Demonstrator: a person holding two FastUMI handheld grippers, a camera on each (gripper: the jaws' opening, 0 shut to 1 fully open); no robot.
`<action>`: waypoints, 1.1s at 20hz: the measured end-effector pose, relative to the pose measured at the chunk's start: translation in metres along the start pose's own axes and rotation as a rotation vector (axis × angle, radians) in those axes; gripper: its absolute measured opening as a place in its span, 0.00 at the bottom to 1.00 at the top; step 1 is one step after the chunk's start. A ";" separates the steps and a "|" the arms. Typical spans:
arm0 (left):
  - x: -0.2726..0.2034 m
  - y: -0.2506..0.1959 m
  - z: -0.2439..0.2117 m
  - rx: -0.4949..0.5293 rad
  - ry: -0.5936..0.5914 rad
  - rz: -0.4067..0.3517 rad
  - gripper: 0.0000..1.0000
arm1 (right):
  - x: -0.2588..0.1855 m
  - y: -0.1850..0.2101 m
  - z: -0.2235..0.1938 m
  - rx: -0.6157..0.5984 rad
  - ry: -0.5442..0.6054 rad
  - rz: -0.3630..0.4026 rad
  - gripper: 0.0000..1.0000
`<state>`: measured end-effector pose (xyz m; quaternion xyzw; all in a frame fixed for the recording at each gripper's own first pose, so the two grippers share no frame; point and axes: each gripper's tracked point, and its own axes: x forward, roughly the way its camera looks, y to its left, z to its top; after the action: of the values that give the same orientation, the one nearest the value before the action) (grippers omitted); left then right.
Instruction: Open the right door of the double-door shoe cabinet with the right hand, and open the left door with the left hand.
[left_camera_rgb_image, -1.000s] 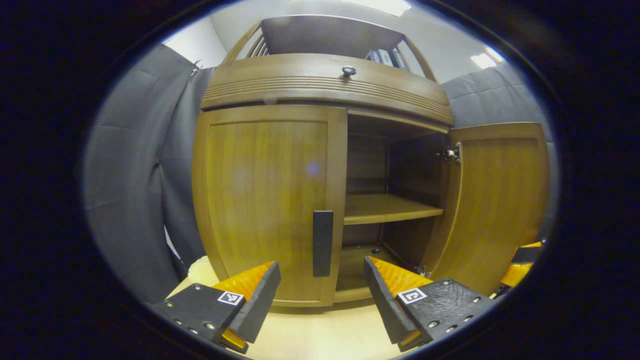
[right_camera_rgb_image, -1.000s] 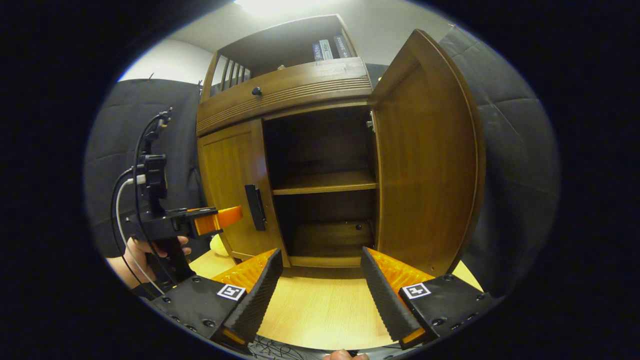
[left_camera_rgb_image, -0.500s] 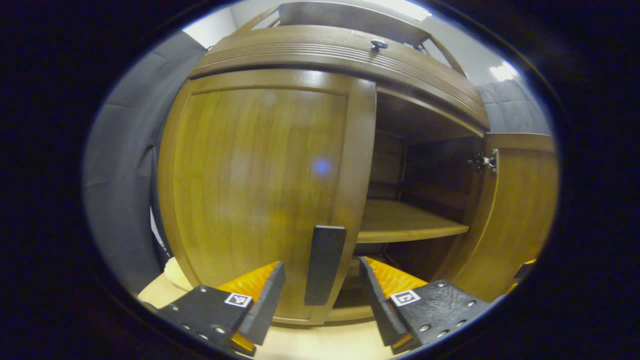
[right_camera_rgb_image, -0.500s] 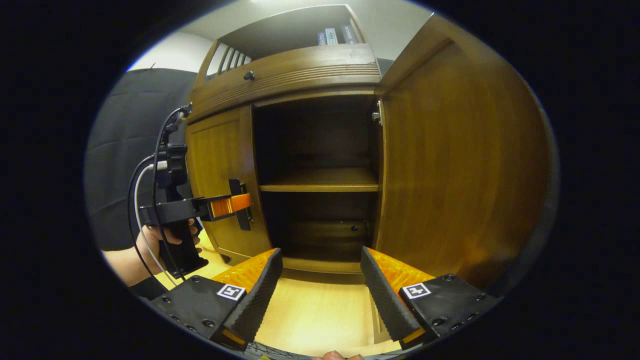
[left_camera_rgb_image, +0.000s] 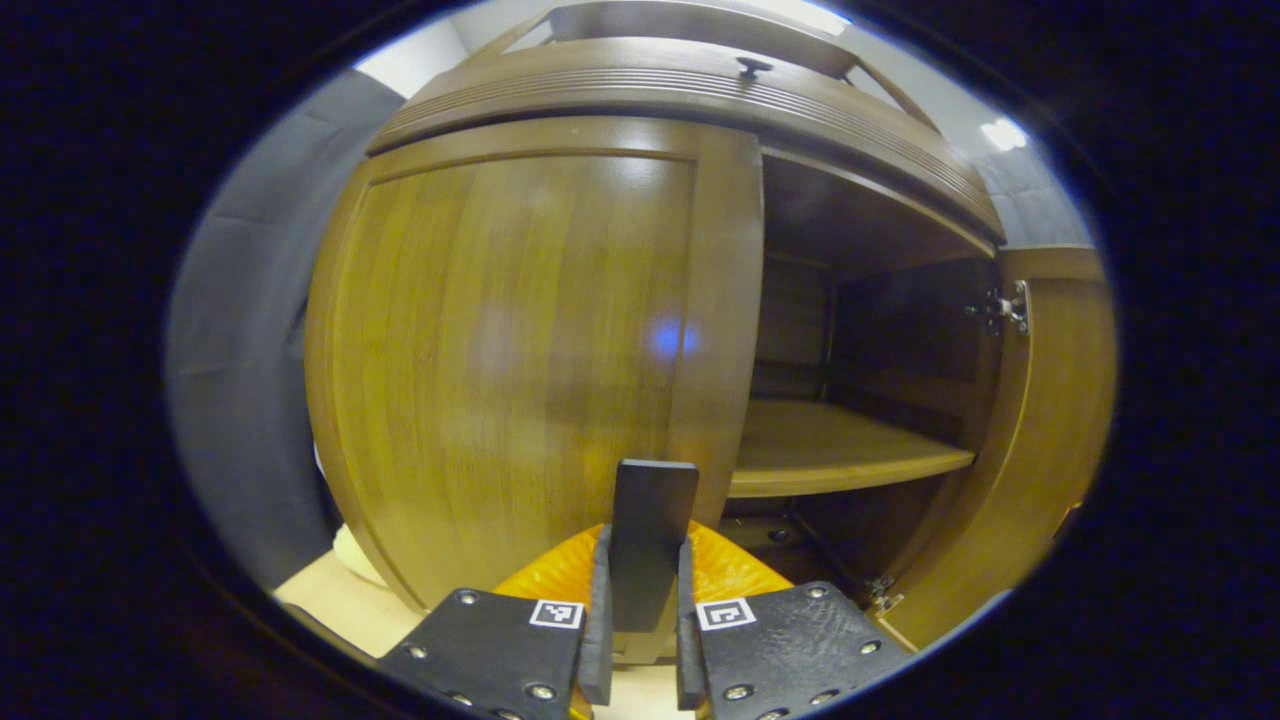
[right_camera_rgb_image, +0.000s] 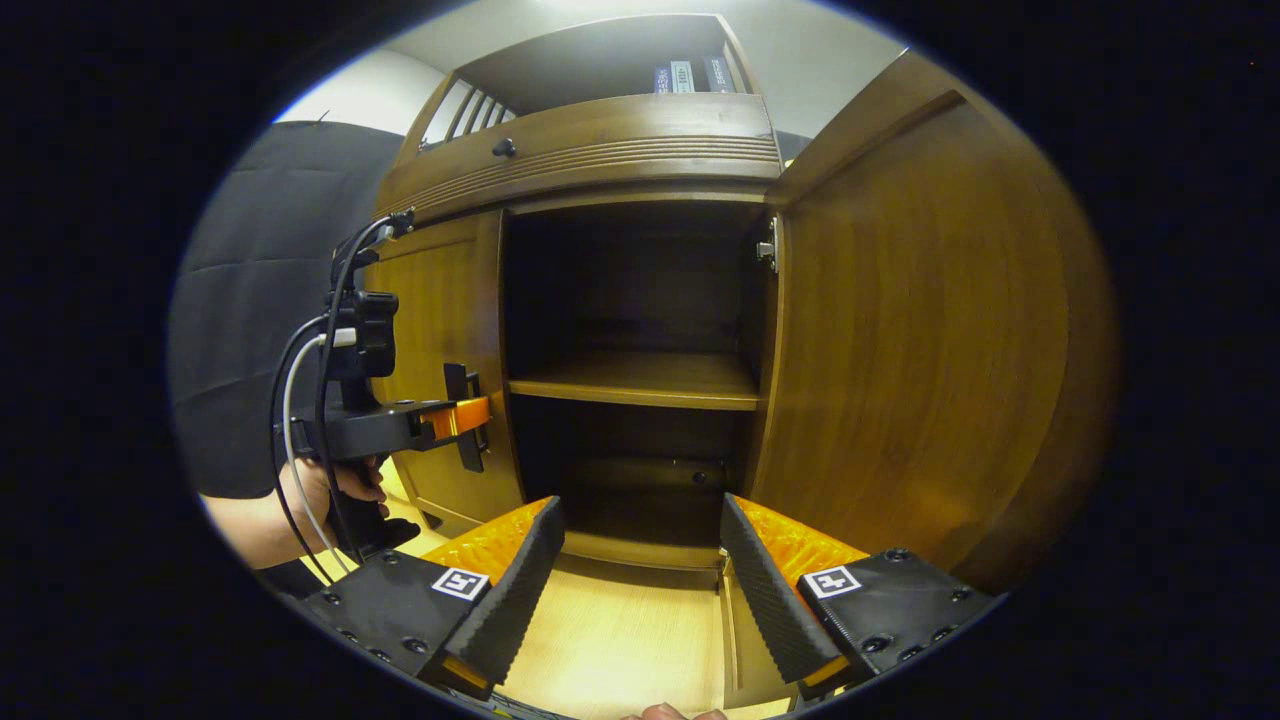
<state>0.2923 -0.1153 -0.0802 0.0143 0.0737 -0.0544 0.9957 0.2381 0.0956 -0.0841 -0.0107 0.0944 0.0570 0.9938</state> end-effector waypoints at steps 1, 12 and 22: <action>0.003 0.000 -0.001 0.014 0.004 0.008 0.27 | 0.000 0.000 0.002 -0.001 -0.004 0.001 0.94; -0.010 0.000 -0.005 0.027 0.006 -0.055 0.13 | -0.005 0.001 -0.002 0.026 -0.001 -0.067 0.99; -0.057 0.009 -0.009 0.035 -0.001 -0.121 0.13 | -0.021 0.029 -0.003 0.040 -0.022 -0.084 0.98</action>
<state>0.2360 -0.1002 -0.0805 0.0274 0.0731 -0.1160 0.9902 0.2139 0.1216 -0.0835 0.0057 0.0841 0.0135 0.9964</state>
